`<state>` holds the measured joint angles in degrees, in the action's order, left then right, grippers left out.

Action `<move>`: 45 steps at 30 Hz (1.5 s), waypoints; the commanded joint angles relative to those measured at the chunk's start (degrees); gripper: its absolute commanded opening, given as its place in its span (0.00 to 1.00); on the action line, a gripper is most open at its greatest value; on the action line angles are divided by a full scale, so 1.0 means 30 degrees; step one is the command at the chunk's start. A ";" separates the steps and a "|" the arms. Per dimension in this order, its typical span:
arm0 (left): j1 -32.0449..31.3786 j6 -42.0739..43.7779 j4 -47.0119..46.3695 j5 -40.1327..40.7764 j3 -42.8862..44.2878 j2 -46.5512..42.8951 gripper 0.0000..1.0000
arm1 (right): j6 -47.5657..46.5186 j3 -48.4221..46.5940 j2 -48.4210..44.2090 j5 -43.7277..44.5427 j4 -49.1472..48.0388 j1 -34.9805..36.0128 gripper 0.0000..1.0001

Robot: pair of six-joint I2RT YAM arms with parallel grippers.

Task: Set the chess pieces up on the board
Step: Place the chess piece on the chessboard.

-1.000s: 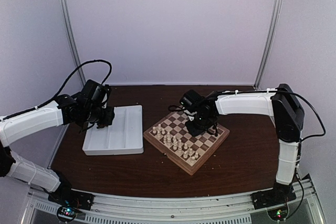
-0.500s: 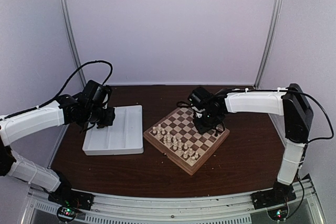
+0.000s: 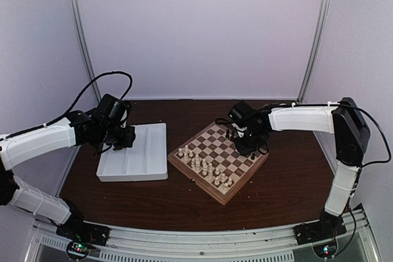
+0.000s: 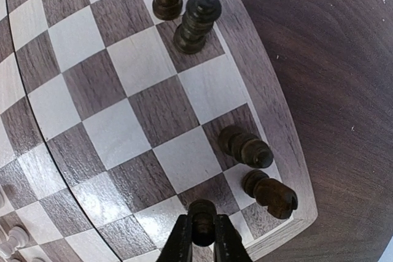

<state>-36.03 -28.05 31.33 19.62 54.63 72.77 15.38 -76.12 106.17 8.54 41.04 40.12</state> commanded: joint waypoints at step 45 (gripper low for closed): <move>0.0116 -0.0082 -0.0703 -0.0248 0.0512 -0.0085 0.45 | -0.0273 -0.0028 -0.0504 -0.0187 0.0151 -0.0453 0.28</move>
<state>-36.03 -28.05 31.31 19.22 54.78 72.77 15.03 -74.74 106.17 7.70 40.49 39.11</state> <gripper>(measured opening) 0.448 0.272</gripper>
